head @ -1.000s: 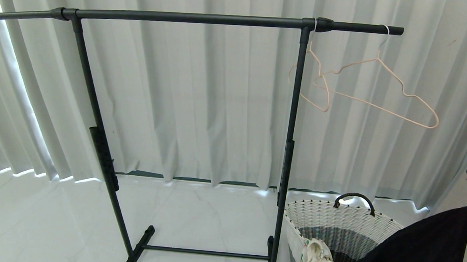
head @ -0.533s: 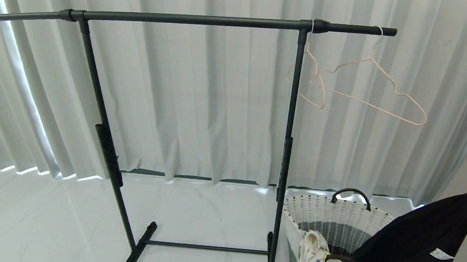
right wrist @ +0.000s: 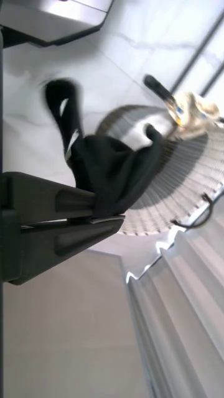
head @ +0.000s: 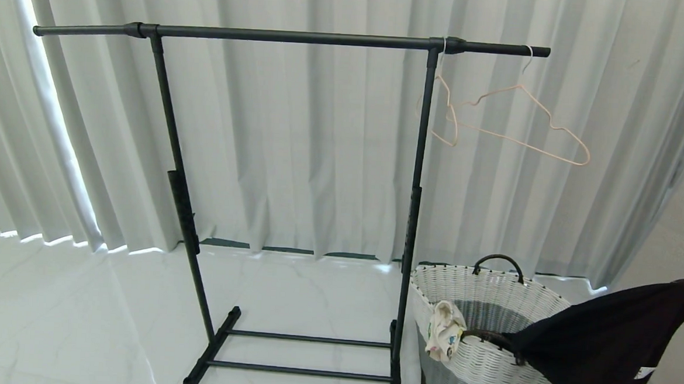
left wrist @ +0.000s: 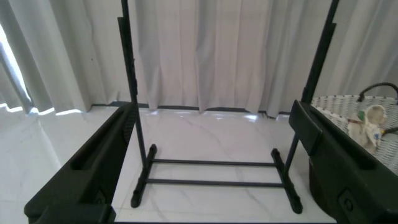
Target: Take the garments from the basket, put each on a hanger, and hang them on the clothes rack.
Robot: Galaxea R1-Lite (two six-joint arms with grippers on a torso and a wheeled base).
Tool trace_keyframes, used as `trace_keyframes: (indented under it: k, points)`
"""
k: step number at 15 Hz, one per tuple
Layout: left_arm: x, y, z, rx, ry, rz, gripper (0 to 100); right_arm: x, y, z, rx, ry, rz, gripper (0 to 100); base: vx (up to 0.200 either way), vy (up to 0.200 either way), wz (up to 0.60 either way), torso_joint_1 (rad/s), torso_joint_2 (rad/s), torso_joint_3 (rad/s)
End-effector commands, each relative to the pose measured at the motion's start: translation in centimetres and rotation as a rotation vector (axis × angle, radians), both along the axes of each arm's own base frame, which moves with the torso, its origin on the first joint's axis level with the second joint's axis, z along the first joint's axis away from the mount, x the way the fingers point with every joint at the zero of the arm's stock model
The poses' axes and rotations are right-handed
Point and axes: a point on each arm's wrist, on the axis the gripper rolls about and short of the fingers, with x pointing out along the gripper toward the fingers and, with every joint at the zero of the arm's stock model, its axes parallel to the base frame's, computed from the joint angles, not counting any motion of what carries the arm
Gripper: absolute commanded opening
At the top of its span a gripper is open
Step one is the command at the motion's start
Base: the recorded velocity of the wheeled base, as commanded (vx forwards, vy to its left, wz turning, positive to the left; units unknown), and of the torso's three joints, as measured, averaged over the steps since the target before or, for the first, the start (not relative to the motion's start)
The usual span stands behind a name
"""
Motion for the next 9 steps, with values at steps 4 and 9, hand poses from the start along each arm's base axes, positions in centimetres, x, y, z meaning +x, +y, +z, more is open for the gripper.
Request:
trace_keyframes:
  k: [4, 9]
  points:
    - [0.0, 0.0, 0.01, -0.001, -0.001, 0.0, 100, 0.47, 0.33, -0.12, -0.006, 0.015, 0.011, 0, 0.0, 0.0, 0.0, 0.0, 0.0, 0.0]
    - [0.0, 0.0, 0.01, -0.001, -0.001, 0.0, 100, 0.45, 0.39, -0.12, -0.005, 0.015, 0.015, 0, 0.0, 0.16, 0.0, 0.003, 0.0, 0.002]
